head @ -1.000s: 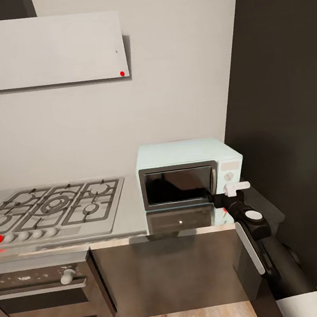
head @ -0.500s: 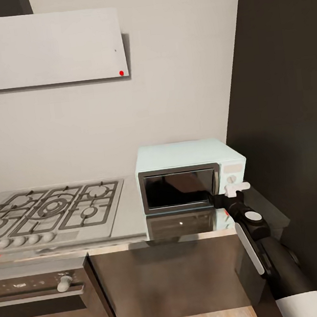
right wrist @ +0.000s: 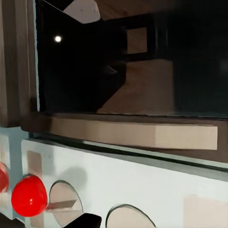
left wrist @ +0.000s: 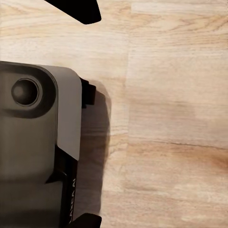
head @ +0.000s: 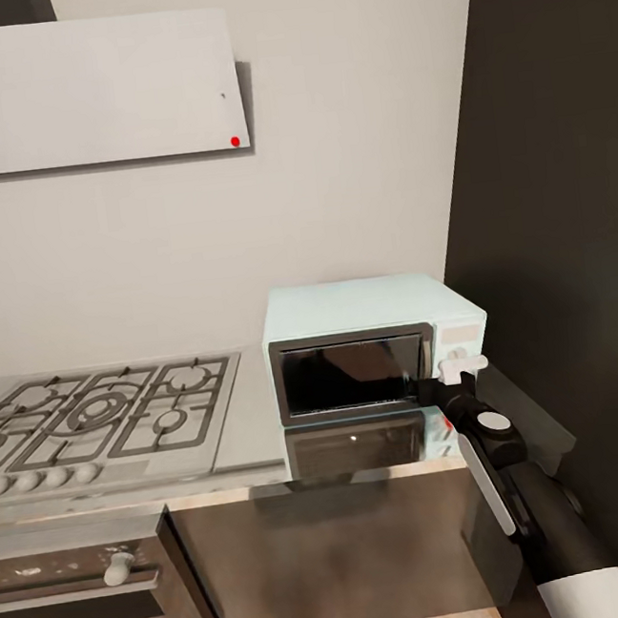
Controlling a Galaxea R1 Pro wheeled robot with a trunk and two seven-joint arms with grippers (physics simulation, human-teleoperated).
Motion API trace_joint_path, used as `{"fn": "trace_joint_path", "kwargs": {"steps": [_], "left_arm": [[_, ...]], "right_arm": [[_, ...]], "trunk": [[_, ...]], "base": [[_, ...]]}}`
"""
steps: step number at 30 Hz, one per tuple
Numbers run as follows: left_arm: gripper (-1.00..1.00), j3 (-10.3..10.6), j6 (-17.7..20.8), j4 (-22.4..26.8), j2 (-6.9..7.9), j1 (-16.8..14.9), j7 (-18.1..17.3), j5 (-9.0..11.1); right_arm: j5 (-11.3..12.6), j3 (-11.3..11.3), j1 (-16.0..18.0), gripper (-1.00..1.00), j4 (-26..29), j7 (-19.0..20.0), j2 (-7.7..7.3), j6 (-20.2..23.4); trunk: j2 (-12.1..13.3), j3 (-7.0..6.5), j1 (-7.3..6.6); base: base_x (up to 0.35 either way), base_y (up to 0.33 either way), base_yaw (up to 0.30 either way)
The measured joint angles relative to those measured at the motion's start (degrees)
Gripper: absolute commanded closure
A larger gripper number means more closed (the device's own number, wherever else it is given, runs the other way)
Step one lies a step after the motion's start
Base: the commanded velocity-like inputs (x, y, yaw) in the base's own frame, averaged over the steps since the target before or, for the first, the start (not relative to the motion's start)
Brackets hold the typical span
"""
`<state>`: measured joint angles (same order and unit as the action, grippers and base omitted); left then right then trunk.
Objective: In the kitchen, take the popcorn bag from the countertop, put it into the microwave, and heat it until the popcorn is cooked so the cooked popcorn ends up inside the bag.
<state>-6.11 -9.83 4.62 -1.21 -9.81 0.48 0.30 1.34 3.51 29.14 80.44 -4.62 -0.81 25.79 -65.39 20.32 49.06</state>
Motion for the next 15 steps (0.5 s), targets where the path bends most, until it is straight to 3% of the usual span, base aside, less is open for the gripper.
{"fn": "trace_joint_path", "kwargs": {"steps": [5,15], "left_arm": [[-1.00,0.0,0.0,0.0,0.00,0.0,0.0,0.0],[-1.00,0.0,0.0,0.0,-0.01,0.0,0.0,0.0]], "right_arm": [[0.0,0.0,0.0,-1.00,0.0,0.1,0.00,0.0],[0.0,0.0,0.0,-1.00,0.0,0.1,0.00,0.0]], "trunk": [[0.0,0.00,-0.01],[0.0,0.00,0.00]], "base": [[0.114,-0.123,0.000],[0.022,-0.007,0.000]]}}
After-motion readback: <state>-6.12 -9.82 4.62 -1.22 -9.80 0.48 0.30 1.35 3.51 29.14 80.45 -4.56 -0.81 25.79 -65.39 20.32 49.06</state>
